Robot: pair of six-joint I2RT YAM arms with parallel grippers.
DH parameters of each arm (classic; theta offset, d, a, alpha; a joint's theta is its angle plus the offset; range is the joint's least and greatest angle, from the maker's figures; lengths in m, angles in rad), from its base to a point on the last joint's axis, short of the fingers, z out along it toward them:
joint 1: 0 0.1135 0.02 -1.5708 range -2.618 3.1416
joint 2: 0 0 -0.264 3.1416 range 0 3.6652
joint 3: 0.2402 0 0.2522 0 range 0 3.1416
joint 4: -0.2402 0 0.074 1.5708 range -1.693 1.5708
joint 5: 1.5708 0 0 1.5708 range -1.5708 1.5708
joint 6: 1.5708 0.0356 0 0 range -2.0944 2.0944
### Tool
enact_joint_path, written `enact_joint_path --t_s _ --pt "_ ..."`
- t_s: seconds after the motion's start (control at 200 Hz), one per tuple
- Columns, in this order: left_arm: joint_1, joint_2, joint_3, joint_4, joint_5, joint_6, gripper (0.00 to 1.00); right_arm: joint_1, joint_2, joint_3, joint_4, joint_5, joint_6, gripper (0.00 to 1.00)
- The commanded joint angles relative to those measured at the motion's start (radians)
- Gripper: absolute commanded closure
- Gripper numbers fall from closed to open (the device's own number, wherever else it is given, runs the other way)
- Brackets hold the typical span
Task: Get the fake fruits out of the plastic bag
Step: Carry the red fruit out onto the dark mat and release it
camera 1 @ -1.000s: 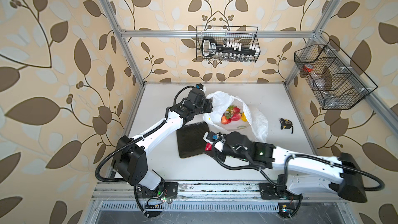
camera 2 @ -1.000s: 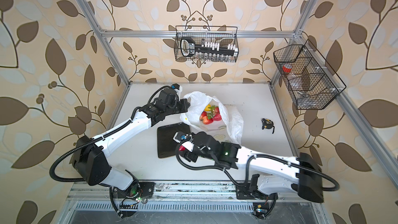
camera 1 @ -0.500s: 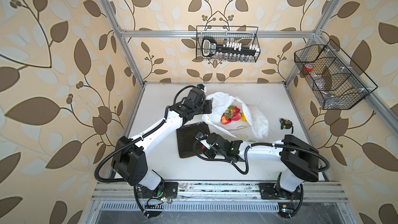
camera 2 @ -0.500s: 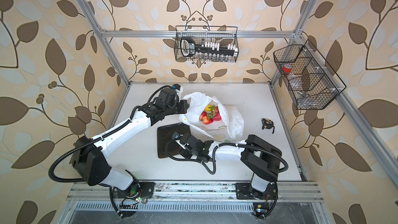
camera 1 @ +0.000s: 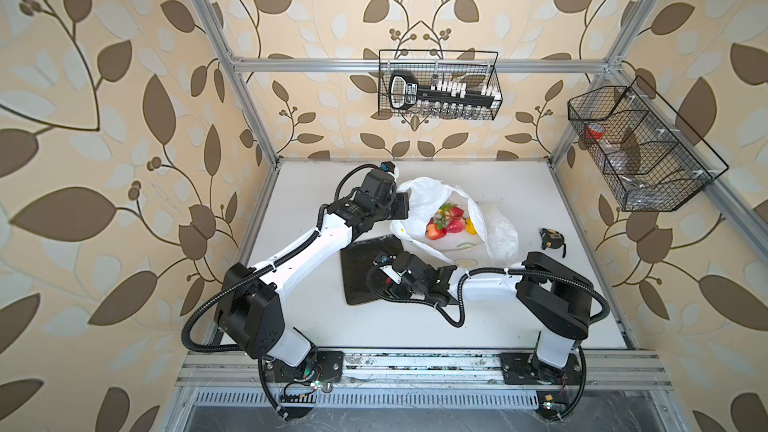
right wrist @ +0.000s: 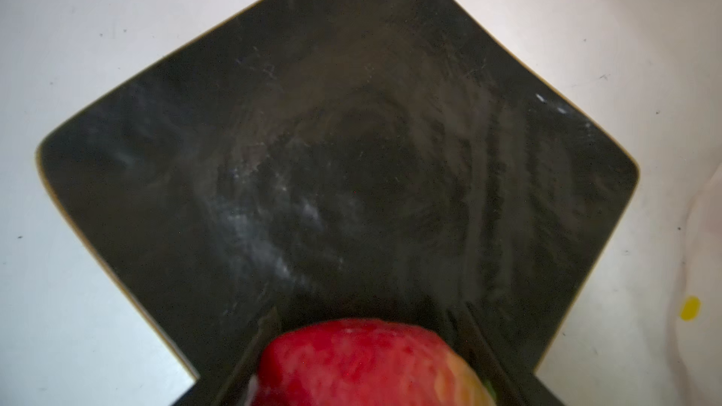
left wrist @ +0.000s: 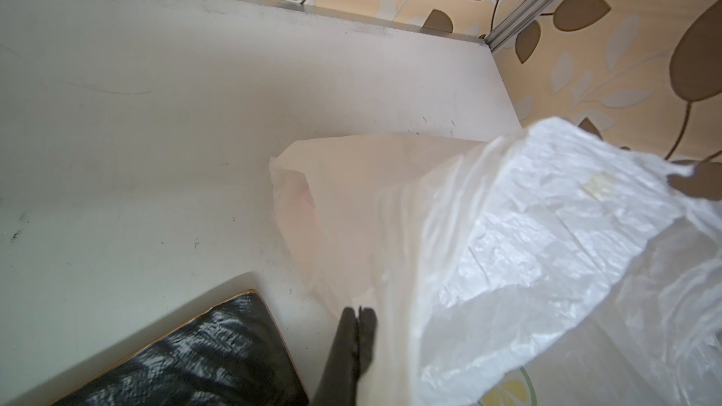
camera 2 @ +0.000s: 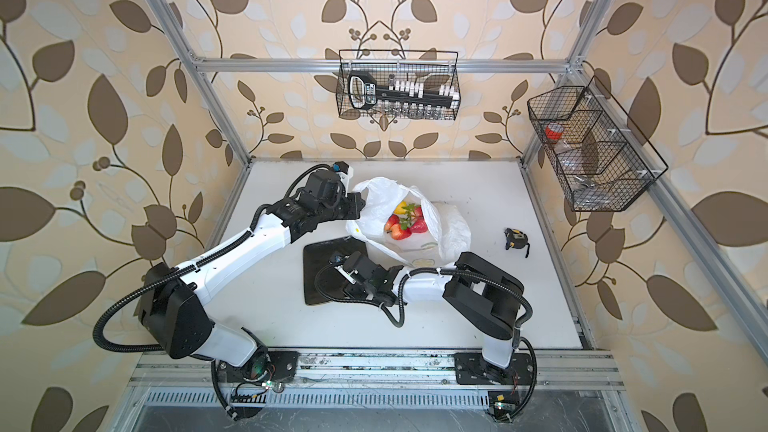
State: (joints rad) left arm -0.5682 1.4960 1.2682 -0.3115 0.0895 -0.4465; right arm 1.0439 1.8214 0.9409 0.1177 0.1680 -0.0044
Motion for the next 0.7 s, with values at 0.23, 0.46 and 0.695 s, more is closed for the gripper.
enact_joint_path --t_s 0.23,0.46,0.695 --pt "0.004 -0.04 0.009 0.029 0.011 0.026 1.0 0.001 -0.098 0.024 -0.036 -0.038 -0.012 0.11" --pt "0.004 -0.037 0.016 0.03 0.013 0.032 1.0 0.005 -0.254 0.024 -0.098 -0.051 -0.025 0.08" --pt "0.004 -0.037 0.019 0.035 0.023 0.026 1.0 0.007 -0.621 -0.076 -0.199 0.014 0.038 0.12"
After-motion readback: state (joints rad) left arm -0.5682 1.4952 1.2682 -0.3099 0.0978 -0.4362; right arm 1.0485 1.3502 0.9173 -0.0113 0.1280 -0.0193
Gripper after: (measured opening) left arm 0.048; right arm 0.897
